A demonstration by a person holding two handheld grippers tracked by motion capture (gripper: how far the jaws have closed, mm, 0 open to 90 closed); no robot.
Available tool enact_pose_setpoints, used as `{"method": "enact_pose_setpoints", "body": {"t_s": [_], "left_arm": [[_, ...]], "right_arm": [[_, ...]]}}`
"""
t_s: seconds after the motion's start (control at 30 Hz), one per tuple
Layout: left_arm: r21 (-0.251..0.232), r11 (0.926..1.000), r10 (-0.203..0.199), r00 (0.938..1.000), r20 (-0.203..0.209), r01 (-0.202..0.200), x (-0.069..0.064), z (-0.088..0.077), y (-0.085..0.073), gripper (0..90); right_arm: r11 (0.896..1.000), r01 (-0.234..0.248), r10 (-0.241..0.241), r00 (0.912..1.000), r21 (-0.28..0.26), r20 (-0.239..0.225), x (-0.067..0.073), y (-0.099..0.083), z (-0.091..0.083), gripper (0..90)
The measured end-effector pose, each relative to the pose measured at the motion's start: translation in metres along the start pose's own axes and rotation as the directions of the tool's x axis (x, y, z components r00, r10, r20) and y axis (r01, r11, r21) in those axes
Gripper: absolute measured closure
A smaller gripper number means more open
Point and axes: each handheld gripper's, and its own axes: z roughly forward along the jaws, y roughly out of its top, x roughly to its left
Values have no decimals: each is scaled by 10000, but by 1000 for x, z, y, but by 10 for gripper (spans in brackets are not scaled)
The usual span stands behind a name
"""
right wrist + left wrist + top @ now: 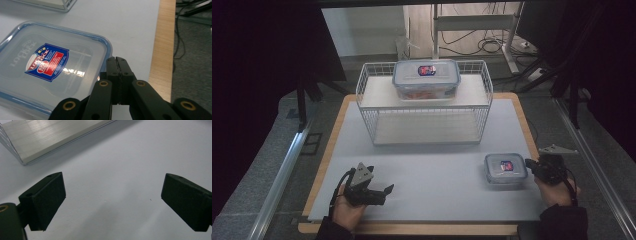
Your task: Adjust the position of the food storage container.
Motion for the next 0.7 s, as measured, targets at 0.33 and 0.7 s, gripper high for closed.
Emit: {"method": "enact_pose_setpoints", "body": {"t_s": [0.33,0.7], "left_arm": [[14,10000,-57,10000,70,57,0,2,0,55],[39,9999,-95,9998,168,94,0,3,0,56]], "right_arm": [[9999,87,-83,9979,60,-645,15,4,4,900],[9988,467,-443,9874,119,-1517,43,10,10,900]]}}
